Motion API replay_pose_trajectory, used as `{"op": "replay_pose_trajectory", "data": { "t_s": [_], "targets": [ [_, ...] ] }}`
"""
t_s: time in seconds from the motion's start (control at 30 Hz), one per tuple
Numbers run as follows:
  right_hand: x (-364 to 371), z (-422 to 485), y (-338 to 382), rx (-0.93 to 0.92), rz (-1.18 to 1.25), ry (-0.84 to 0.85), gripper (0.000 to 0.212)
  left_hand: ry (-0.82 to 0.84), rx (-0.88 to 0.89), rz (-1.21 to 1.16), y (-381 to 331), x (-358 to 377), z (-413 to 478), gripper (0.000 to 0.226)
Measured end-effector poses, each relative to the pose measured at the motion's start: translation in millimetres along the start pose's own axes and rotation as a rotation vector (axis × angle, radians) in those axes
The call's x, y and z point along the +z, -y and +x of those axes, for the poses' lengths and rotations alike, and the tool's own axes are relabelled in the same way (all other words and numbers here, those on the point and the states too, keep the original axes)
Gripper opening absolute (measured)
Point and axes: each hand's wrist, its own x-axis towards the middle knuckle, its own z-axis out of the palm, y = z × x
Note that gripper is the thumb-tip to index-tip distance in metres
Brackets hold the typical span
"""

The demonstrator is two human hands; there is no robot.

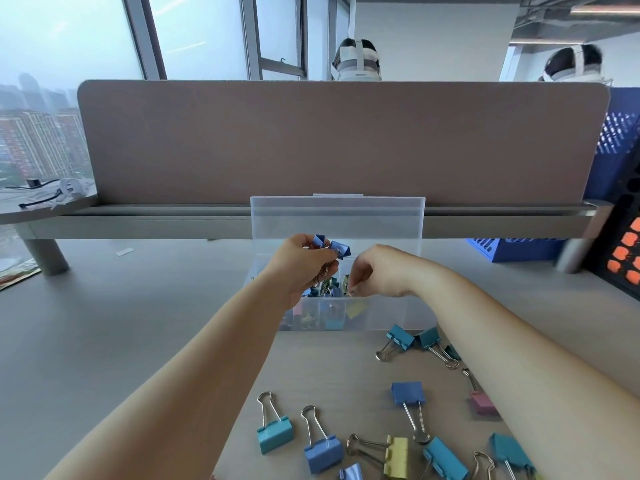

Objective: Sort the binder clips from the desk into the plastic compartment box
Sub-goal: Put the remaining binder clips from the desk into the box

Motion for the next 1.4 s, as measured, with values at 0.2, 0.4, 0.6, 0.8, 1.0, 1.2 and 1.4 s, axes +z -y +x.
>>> {"op": "replay_pose_trajectory", "data": {
  "t_s": [0.2, 0.4, 0.6, 0.8, 1.0, 1.2, 1.4],
  "targets": [
    [-9, 7, 3, 0.128, -0.115, 0.081, 0.036, 0.000, -0.003, 0.021, -2, 1, -1, 0.012],
    [-6, 9, 0, 0.239, 0.013, 0.077, 0.048, 0.001, -0.002, 0.023, 10, 3, -3, 0.017],
    [3, 7, 1, 0.182, 0.170, -0.005, 0.029, -0.032, 0.003, -0.017, 12, 2, 0, 0.007],
    [-8, 12, 14, 0.136, -0.041, 0.059, 0.032, -0.042, -0.004, -0.014, 13, 3, 1, 0.008],
    [-9, 12, 7, 0.139, -0.106, 0.146, 0.027, -0.037, 0.005, 0.013, 12, 3, 0, 0.004],
    [-2, 4, 2, 0.085, -0.153, 0.064, 0.028, -0.039, 0.016, 0.013, 12, 4, -2, 0.013],
    [-3, -1, -2, 0.090, 0.031, 0.086, 0.033, -0.036, 0.014, 0.023, 12, 4, -2, 0.013]
  ]
}}
